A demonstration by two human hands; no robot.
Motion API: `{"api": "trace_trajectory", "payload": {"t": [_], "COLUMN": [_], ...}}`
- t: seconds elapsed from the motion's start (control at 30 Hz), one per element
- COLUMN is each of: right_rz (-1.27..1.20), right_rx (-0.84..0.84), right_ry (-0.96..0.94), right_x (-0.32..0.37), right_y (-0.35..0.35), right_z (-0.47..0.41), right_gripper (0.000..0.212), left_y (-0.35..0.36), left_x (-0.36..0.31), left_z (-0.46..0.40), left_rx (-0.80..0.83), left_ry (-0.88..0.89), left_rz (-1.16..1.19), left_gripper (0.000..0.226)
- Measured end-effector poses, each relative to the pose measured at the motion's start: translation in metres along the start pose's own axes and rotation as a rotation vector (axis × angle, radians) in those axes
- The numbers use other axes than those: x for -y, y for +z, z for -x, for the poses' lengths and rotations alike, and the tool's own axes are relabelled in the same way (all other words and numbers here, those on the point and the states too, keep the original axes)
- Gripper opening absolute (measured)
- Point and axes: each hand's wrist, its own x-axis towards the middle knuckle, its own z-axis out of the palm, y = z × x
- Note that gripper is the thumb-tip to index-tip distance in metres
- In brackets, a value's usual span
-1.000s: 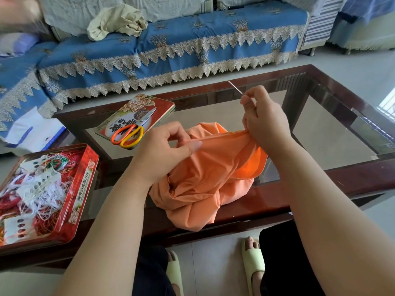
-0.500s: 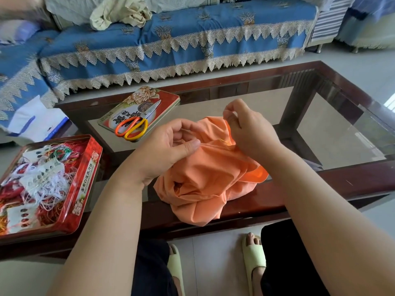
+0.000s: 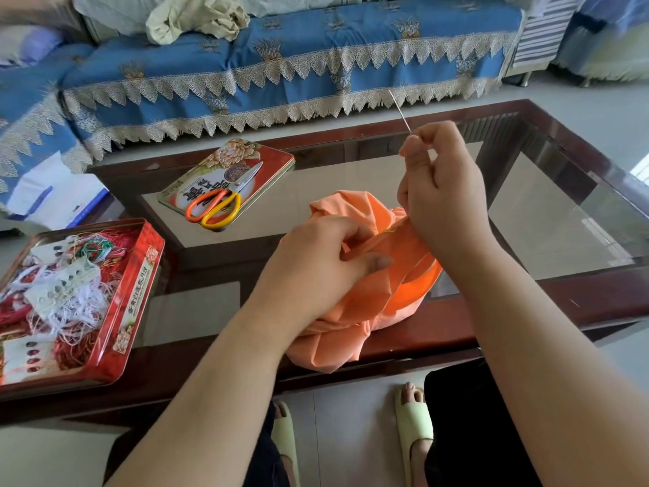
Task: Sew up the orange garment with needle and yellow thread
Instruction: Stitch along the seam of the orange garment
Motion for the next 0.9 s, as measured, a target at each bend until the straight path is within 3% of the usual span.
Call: {"api": "trace_trajectory", "payload": {"t": [0.17,0.33,0.5,0.57,0.63,0.73,0.9], "right_rz": [-0.006,-0.024,-0.068,-0.061,-0.206,-0.374,-0.231], "right_rx": [-0.037,-0.008,0.078,0.048,-0.023,-0.008,0.242], "right_ry": [0.096,0.199,0.322,0.333,0.366,0.288,0.151], "right_x": [-0.003,-0.008,-0.02,-0.025,-0.026,-0.017,0.009], "right_y": [-0.002,-0.002,-0.005,-0.008,-0.013,-0.021,-0.015], "right_z": [-0.003,-0.005,-0.011,-0.014,-0.017,-0.015,0.004], "right_gripper": [0.013,0.014,0.018,0.02,0.019,0.017,0.016], "left_y": [0.02,0.017,0.014,0.013,0.012,0.01,0.008], "left_x": [-0.008,-0.007,0.004,0.008,0.011,0.013,0.017], "left_z": [0.005,0.002,-0.001,-0.002,-0.002,-0.002,-0.004], "left_rx": [-0.189,-0.087,-0.01,-0.001,0.002,-0.005,-0.068], "left_ry": [0.03,-0.098,-0.137,-0.17,-0.209,-0.239,-0.236], "left_rz": [0.007,0.343,0.411,0.439,0.468,0.504,0.548], "left_gripper": [0.016,0.006,0.012,0.011,0.013,0.017,0.018]}}
